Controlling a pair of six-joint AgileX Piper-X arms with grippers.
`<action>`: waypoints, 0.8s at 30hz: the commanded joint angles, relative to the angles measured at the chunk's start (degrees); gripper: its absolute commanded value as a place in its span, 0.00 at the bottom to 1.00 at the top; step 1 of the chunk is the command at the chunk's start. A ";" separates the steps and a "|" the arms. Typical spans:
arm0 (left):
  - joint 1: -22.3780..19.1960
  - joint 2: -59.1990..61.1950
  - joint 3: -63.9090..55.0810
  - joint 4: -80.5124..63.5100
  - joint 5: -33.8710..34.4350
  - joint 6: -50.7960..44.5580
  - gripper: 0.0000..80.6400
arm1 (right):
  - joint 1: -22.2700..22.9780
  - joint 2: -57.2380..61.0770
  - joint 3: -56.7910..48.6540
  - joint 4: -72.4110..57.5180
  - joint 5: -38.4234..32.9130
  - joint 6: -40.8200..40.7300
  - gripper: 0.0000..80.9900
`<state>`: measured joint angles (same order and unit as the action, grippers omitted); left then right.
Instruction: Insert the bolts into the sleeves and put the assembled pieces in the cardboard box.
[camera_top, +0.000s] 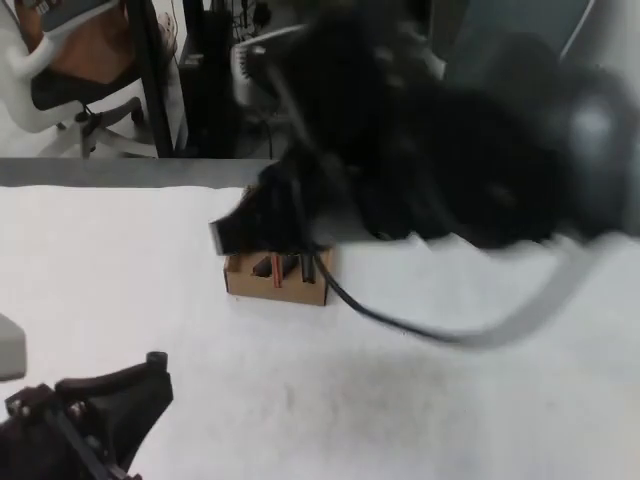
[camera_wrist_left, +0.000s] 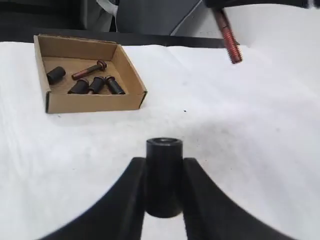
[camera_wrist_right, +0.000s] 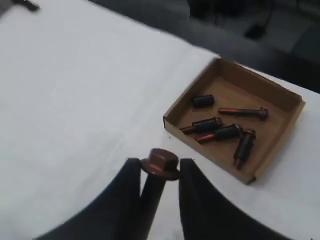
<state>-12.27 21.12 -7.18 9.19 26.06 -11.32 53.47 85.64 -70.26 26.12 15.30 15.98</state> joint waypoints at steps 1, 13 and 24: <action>-2.69 -0.08 1.34 -7.60 -4.30 -1.84 0.02 | 2.65 -5.69 10.00 -9.79 -0.23 0.86 0.01; -21.39 13.71 2.94 -22.81 -11.74 -1.14 0.02 | 5.96 -9.36 21.18 -31.52 -1.11 1.61 0.01; -24.29 19.43 2.94 -32.63 -12.75 -2.89 0.02 | 5.96 -9.36 21.18 -30.72 -1.43 2.01 0.01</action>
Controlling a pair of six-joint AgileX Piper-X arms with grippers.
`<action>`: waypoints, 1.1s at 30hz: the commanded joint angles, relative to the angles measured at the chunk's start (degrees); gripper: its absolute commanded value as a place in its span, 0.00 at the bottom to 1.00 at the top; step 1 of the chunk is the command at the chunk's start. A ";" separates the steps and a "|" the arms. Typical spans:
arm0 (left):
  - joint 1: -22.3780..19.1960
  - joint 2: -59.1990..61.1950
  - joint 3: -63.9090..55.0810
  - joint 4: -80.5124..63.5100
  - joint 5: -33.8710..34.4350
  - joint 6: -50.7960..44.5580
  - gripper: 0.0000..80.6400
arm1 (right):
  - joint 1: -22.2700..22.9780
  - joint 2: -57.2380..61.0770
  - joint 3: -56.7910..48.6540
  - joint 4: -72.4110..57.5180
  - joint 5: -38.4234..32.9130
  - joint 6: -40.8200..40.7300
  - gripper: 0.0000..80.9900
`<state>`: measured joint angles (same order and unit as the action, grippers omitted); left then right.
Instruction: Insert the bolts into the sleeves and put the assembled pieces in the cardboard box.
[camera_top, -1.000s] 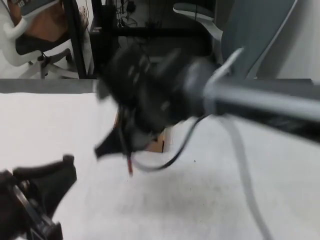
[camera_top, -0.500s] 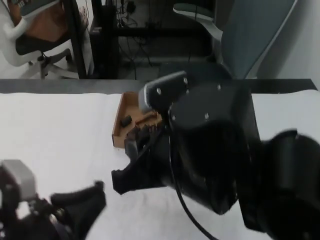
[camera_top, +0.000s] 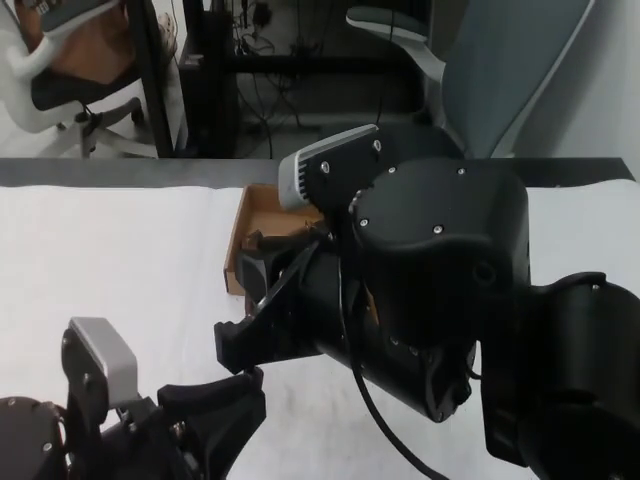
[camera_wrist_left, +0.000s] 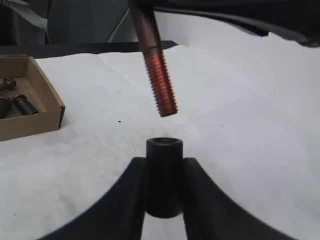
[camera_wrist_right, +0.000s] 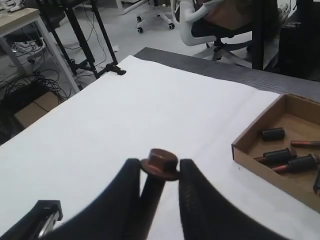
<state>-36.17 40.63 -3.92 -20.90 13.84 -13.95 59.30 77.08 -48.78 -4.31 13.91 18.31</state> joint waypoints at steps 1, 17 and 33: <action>-0.39 -0.09 -0.31 -2.56 -0.53 -0.26 0.02 | 0.13 -0.79 -0.29 0.23 -0.04 -0.32 0.01; -0.39 -0.09 -0.31 -8.15 -5.22 -1.19 0.02 | 0.13 -0.79 -0.29 2.44 -2.76 -0.32 0.01; -0.39 2.63 -4.10 -6.13 -8.41 -1.03 0.02 | 2.40 -3.79 -0.43 4.31 -9.48 4.10 0.86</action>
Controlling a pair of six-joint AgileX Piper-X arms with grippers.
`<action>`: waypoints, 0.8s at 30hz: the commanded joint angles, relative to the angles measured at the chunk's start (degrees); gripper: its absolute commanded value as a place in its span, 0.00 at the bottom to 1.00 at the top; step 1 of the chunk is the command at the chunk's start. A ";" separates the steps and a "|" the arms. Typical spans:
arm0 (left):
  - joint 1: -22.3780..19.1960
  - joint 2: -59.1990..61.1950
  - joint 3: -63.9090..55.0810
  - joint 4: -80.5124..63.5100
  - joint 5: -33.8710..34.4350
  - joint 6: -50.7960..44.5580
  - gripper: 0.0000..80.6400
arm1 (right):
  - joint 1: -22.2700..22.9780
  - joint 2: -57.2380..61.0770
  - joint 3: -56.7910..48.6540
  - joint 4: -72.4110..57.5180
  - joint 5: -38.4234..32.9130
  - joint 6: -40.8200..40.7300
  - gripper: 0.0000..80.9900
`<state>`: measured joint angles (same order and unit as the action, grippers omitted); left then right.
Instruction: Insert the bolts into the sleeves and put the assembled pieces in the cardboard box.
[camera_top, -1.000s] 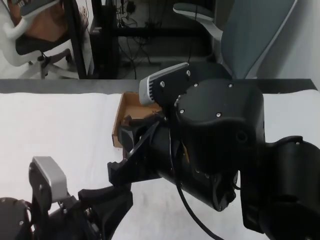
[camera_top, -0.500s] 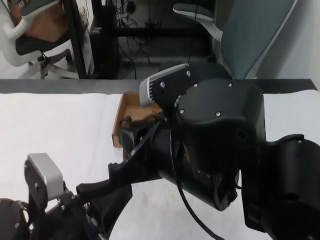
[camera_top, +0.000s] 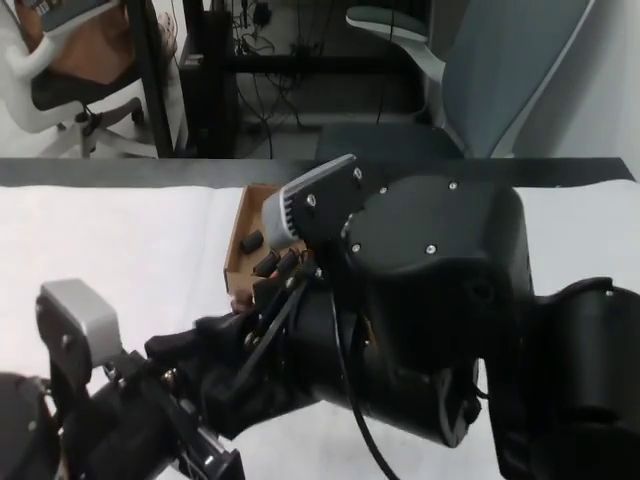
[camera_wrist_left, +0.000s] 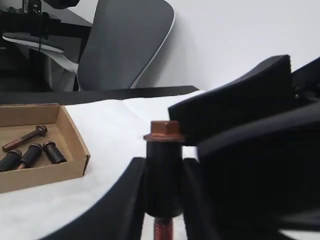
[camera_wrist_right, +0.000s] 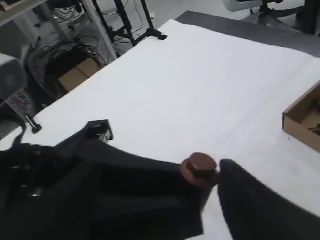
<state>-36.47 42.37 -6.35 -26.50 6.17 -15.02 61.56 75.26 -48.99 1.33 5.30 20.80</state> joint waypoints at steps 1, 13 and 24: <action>-0.10 1.80 -2.07 0.42 -0.74 0.17 0.02 | 0.15 -3.47 -0.32 -1.33 0.58 1.38 0.86; 10.28 28.30 -17.92 0.73 0.98 7.79 0.02 | 0.15 -23.59 -0.34 18.49 13.80 -0.18 0.86; 14.57 60.19 -45.63 0.73 5.99 7.77 0.02 | 0.26 -26.37 -0.17 37.30 11.28 3.23 0.86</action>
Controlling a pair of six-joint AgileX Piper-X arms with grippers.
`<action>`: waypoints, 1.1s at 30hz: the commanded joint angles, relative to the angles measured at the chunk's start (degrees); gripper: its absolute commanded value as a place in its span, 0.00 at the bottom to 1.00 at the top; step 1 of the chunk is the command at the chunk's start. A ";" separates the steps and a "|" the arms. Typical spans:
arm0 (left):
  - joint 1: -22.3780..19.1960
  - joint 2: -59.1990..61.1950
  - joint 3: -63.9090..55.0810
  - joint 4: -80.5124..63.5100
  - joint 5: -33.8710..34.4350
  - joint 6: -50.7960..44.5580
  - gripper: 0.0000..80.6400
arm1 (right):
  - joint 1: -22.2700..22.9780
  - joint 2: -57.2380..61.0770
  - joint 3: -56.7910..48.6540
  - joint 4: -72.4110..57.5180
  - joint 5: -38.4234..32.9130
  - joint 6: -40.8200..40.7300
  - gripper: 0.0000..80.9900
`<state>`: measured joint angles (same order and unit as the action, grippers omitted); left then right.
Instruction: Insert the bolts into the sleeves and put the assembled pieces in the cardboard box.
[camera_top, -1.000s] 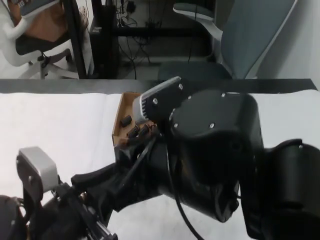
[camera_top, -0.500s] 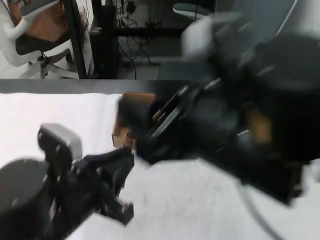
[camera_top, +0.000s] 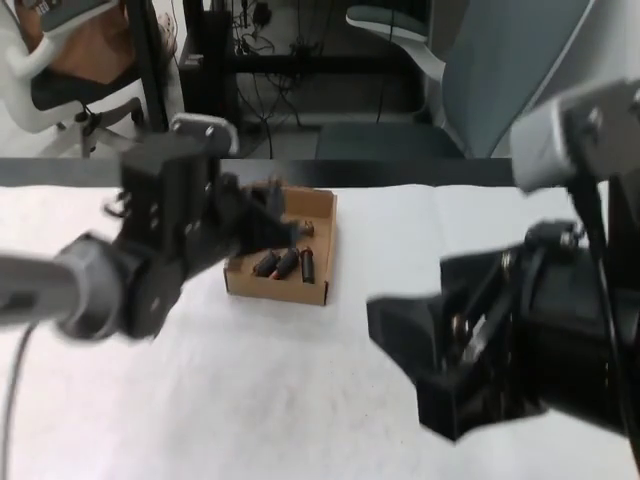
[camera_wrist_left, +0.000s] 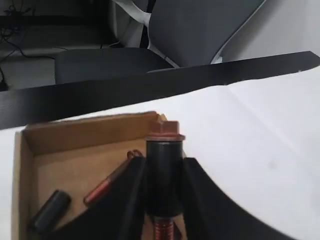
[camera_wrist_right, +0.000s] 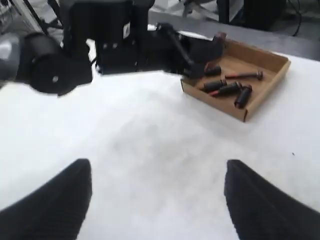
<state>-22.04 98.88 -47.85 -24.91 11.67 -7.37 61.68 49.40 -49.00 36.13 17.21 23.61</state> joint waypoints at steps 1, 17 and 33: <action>0.13 5.62 -5.95 -0.86 0.49 0.11 0.02 | 0.14 -0.52 -0.17 3.13 -1.06 0.43 0.86; 0.97 0.84 -11.70 14.51 12.22 -12.93 0.75 | 0.14 -0.65 -0.17 8.23 -1.88 0.14 0.58; -0.55 -66.82 13.22 35.41 -9.87 7.69 0.02 | 13.41 -27.08 10.32 6.84 31.69 -4.24 0.01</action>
<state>-22.64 40.28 -37.77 8.86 8.23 1.22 73.94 25.63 -39.72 43.76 42.92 21.78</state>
